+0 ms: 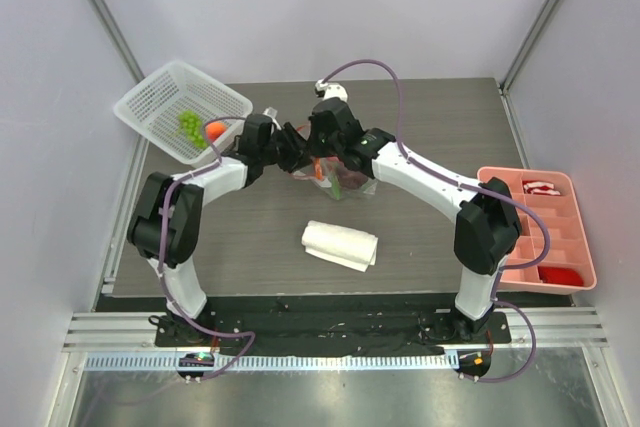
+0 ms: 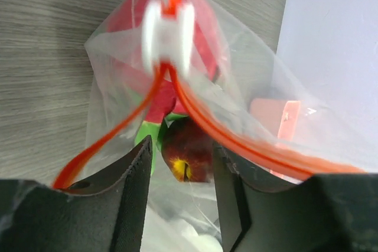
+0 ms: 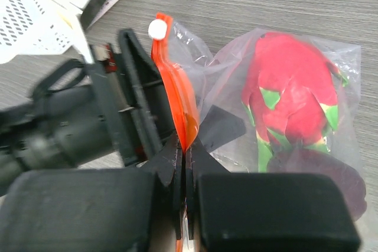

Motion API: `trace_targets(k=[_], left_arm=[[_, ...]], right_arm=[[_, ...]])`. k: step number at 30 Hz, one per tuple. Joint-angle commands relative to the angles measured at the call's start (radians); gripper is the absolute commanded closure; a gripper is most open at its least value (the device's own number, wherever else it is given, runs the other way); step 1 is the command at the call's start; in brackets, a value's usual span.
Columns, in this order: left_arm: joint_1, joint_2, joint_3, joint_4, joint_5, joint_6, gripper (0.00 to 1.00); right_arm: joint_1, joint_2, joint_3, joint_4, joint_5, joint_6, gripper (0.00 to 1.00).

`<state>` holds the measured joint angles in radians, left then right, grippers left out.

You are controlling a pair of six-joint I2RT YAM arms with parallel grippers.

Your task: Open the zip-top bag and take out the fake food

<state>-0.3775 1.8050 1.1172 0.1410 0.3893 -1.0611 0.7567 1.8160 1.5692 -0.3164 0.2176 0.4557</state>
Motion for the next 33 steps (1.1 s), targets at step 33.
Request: trace_targets(k=[33], left_arm=[[-0.058,0.228,-0.011,0.365,-0.066,-0.005,0.26]], right_arm=[[-0.003,-0.007,0.063,0.022,-0.095,0.095,0.99]])
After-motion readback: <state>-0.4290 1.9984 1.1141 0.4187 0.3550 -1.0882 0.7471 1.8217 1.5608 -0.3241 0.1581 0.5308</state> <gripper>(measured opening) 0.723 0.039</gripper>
